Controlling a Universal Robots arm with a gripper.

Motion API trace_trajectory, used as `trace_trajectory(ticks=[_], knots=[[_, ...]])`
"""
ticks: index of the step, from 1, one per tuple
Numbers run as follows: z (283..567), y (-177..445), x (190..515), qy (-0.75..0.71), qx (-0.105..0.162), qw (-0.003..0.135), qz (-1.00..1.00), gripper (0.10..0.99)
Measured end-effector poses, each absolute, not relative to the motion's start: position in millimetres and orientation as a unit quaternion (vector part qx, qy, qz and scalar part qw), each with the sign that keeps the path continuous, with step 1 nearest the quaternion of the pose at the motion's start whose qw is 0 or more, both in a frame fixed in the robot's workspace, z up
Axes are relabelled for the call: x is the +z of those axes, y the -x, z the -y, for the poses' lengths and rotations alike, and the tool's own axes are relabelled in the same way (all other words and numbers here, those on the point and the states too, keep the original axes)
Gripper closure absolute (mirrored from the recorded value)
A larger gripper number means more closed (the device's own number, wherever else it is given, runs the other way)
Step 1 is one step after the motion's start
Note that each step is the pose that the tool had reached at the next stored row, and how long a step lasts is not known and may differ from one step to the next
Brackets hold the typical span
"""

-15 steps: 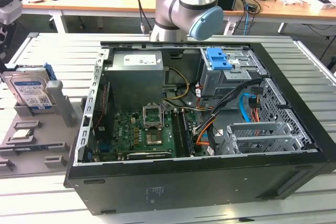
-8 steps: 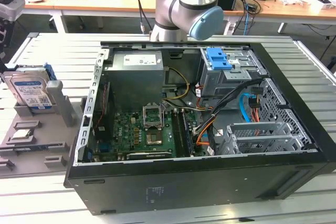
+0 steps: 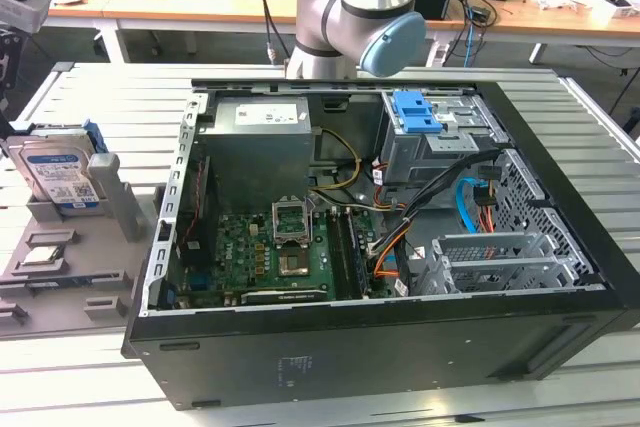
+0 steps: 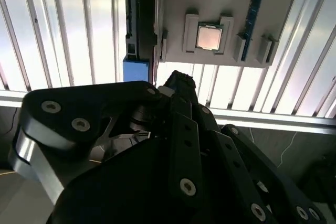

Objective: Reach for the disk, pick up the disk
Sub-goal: 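Pick up the disk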

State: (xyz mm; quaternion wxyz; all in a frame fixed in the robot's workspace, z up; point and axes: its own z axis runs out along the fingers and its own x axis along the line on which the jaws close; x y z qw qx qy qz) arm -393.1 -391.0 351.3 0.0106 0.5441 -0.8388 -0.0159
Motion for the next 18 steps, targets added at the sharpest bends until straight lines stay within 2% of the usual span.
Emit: trace_trajectory(ticks=[18], knots=[[391.0, 393.1, 351.3, -0.666, -0.014, 0.013, 0.746, 0.98]])
